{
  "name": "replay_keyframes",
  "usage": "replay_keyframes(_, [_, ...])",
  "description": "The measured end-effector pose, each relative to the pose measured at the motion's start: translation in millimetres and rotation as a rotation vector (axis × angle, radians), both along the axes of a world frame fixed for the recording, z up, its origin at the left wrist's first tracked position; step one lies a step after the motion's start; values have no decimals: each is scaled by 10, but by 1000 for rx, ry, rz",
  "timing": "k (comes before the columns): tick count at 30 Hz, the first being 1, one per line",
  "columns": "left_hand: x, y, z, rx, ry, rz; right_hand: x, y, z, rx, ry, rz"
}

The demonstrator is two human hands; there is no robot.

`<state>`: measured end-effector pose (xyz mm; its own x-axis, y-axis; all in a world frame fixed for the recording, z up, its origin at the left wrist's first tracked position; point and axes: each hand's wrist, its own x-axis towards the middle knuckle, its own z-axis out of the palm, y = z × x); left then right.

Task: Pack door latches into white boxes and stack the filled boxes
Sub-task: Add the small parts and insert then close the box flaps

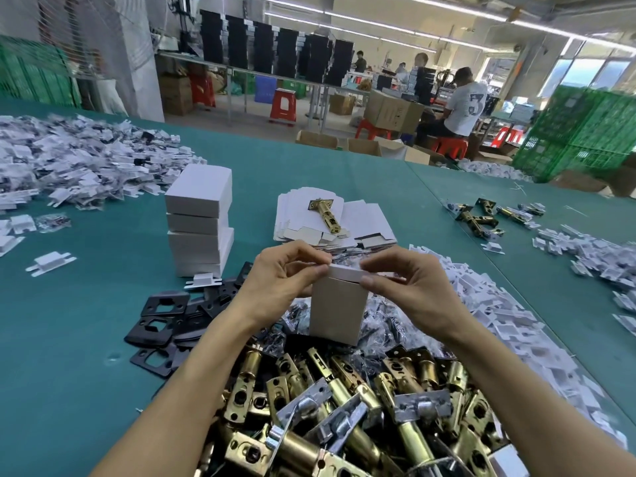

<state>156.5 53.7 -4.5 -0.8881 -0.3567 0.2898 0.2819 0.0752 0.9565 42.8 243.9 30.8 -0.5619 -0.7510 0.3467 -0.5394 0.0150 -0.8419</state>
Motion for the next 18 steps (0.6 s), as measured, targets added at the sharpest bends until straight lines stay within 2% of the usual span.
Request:
replay_keyframes(8, [12,-42,-41,-96,-20,-36,0,-6,-48,-13,106,30])
replay_keyframes(18, [1,-29,-66,-194,90,36,11,31,-125,49,498,9])
